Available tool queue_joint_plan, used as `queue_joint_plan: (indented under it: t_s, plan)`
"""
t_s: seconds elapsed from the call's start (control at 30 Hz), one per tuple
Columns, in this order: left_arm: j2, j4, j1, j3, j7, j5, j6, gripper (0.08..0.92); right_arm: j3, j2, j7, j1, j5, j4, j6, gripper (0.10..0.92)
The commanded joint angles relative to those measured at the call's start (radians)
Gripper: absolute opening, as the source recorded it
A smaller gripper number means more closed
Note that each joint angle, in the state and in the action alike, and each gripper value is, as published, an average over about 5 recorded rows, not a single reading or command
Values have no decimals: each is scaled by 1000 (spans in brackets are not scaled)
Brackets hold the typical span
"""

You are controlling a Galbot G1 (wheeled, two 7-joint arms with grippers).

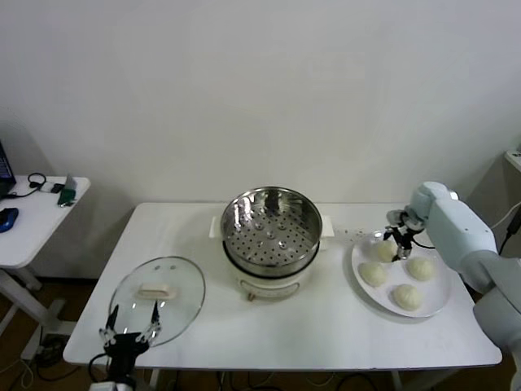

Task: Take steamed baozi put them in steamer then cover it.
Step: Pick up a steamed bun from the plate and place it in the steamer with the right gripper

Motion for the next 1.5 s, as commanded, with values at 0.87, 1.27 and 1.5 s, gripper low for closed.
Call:
queue_joint_plan:
  t_s: [0.87,1.27,1.5]
  plan:
    - [8,-33,37,15,12,-12,-14,823,-721,110,-14,639,295,569,249,738]
    - [30,-42,45,17,10,-21,-11,823,-700,317,13,526,118,598,333,738]
    - [33,-49,54,15,7,-20,-14,823,-656,405,32,413,4,491,367,738]
